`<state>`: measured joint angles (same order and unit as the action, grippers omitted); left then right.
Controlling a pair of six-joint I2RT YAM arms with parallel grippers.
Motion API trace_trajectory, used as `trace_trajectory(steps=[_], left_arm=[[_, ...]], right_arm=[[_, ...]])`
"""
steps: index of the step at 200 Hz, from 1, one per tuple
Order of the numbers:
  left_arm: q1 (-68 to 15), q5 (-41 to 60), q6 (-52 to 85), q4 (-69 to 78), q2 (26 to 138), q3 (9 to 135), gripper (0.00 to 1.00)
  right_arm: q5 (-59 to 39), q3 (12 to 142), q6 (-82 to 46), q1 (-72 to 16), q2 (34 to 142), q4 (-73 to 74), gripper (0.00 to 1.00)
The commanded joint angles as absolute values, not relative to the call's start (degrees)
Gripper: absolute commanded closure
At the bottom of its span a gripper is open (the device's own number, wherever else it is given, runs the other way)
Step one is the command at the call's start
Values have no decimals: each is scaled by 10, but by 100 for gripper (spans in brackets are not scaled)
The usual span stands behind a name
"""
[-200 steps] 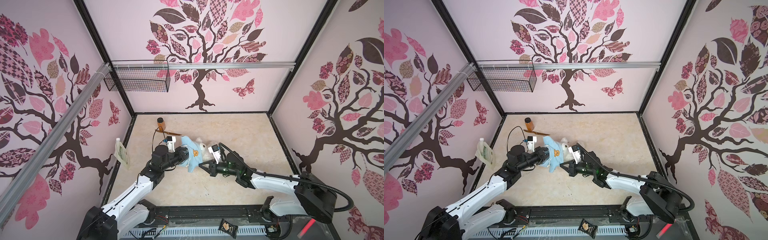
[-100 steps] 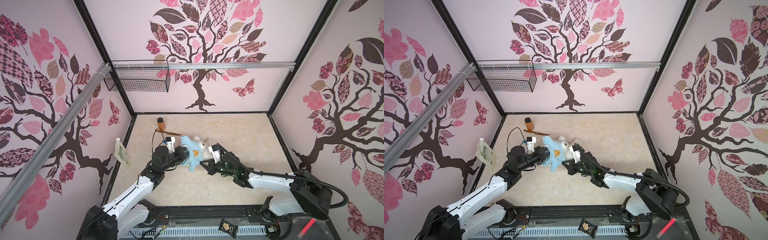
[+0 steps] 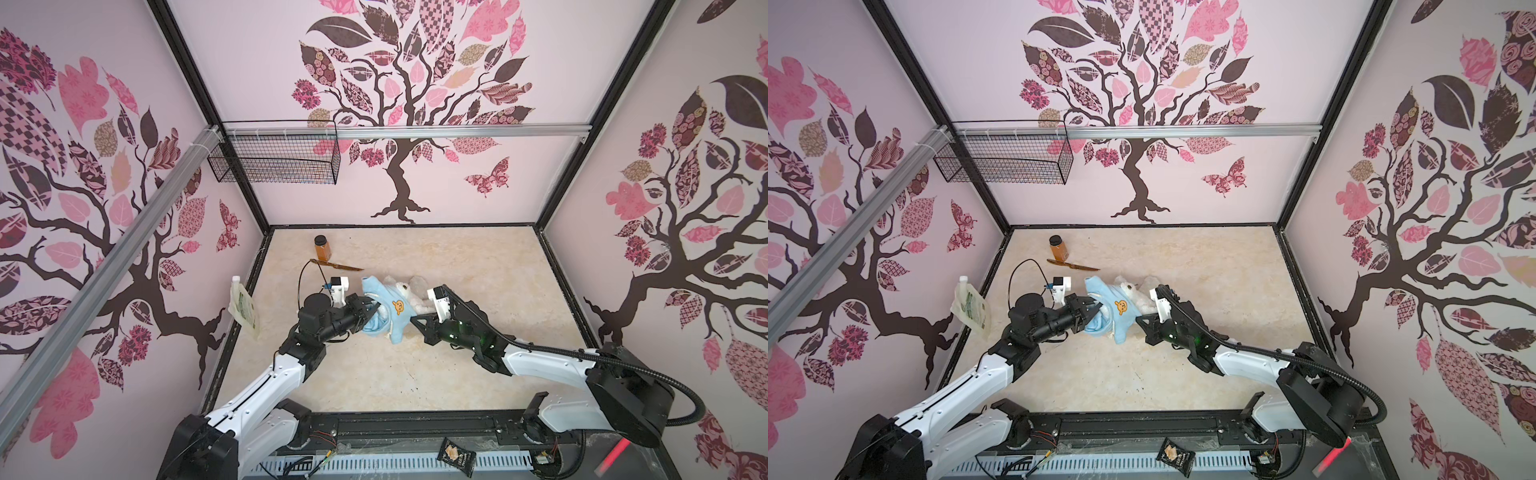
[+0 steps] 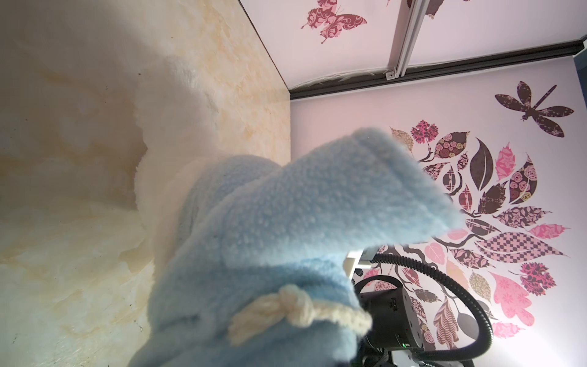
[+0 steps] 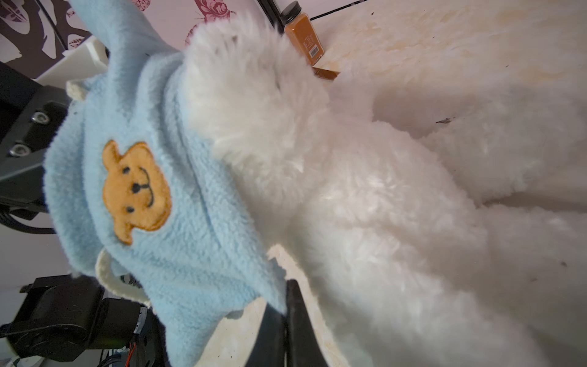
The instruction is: Dress the teddy bear
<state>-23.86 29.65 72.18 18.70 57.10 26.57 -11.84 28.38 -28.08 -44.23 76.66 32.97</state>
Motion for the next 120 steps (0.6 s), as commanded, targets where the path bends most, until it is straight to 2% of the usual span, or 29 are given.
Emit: trace_trajectory(steps=[1,14,38,81,103,120], left_arm=[[-228,319,640,180,552,297,100],[-228,324,547,92,540,315,100],[-228,319,403,-11,531,327,100],[-273,290,264,0,543,321,100],[-288,285,199,-13,561,342,100],[-287,276,137,-44,571,362,100]], right_arm=[[-98,281,-235,-426,765,245,100],[-107,278,-228,-405,751,231,100],[-193,257,-286,-326,746,245,100],[-284,272,-329,-324,766,258,100],[-290,284,-279,-328,759,215,94],[-285,299,-216,-328,727,141,85]])
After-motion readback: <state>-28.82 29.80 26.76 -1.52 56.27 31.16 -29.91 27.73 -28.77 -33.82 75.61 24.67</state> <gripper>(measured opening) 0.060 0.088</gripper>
